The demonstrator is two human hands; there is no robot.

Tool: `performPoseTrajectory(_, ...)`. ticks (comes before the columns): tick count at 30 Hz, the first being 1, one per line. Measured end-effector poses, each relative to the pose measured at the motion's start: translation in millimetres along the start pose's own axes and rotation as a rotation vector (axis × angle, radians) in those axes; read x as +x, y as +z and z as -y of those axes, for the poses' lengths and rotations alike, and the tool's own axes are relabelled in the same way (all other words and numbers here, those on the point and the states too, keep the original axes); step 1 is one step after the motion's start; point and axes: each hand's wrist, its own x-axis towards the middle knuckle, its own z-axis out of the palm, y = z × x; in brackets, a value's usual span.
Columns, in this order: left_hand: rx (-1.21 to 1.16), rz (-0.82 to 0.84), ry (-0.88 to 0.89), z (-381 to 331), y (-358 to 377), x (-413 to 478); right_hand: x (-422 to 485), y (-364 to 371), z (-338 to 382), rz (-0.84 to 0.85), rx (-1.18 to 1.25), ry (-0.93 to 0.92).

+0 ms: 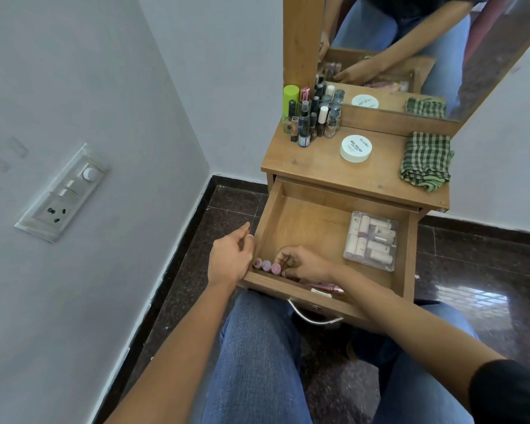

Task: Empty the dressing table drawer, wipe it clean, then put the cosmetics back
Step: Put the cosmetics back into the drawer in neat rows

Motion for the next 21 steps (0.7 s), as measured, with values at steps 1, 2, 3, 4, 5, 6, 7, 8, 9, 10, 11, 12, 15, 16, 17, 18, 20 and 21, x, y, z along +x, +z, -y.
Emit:
performPoseTrajectory(1, -0.004, -0.001, -0.002, -0.4, -0.5, -0.3, 2.3, 0.7, 1.1, 0.002, -0.014, -0.003)
performPoseTrajectory(2, -0.009, -0.001, -0.005, -1.1, -1.1, -0.6, 4.2, 1.3, 1.7, 0.005, -0.024, -0.004)
performPoseTrajectory(3, -0.013, -0.002, -0.005, -2.2, -1.5, -1.0, 5.1, 1.7, 2.0, 0.005, -0.028, -0.005)
performPoseTrajectory(4, -0.014, -0.003, -0.007, -3.1, -1.8, -1.3, 5.4, 1.6, 2.2, 0.004, -0.029, -0.006)
performPoseTrajectory(5, -0.015, -0.005, -0.009, -3.3, -1.8, -1.1, 4.8, 1.2, 2.6, 0.009, -0.030, -0.009)
performPoseTrajectory(6, -0.016, -0.008, -0.011, -3.0, -1.4, -0.9, 3.7, 0.2, 2.8, 0.021, -0.039, -0.007)
performPoseTrajectory(7, -0.016, -0.010, -0.013, -2.5, -1.1, -0.7, 2.6, -2.3, 3.4, 0.033, -0.059, -0.005)
performPoseTrajectory(8, -0.015, -0.011, -0.015, -1.8, -0.8, -0.5, 1.5, -7.1, 6.4, 0.029, -0.086, -0.006)
performPoseTrajectory(9, -0.017, -0.010, -0.017, -1.1, -0.5, -0.5, 0.6, -14.9, 10.7, -0.007, -0.108, -0.018)
performPoseTrajectory(10, -0.021, -0.009, -0.020, -0.5, -0.4, -0.3, 0.5, -25.6, 17.1, -0.080, -0.129, -0.041)
performPoseTrajectory(11, -0.025, -0.007, -0.023, 0.0, -0.4, -0.1, 2.0, -38.4, 24.8, -0.193, -0.159, -0.079)
performPoseTrajectory(12, -0.026, -0.005, -0.026, 0.0, -0.5, 0.1, 4.8, -52.7, 34.1, -0.326, -0.190, -0.125)
performPoseTrajectory(15, -0.027, -0.010, -0.023, 1.6, 0.9, 0.9, 23.8, -96.7, 57.6, -0.697, -0.251, -0.226)
performPoseTrajectory(16, -0.028, -0.014, -0.021, 2.2, 1.2, 1.0, 32.9, -109.7, 64.0, -0.796, -0.310, -0.242)
performPoseTrajectory(17, -0.027, -0.015, -0.018, 2.5, 1.3, 1.1, 41.9, -121.1, 69.4, -0.866, -0.390, -0.234)
performPoseTrajectory(18, -0.026, -0.013, -0.017, 2.8, 1.4, 1.2, 50.4, -131.3, 74.5, -0.910, -0.467, -0.214)
performPoseTrajectory(20, -0.025, -0.006, -0.010, 2.9, 1.3, 1.4, 64.6, -148.0, 83.9, -0.954, -0.623, -0.154)
performPoseTrajectory(21, -0.026, -0.004, -0.005, 3.1, 1.4, 1.5, 69.7, -153.9, 88.3, -0.972, -0.712, -0.130)
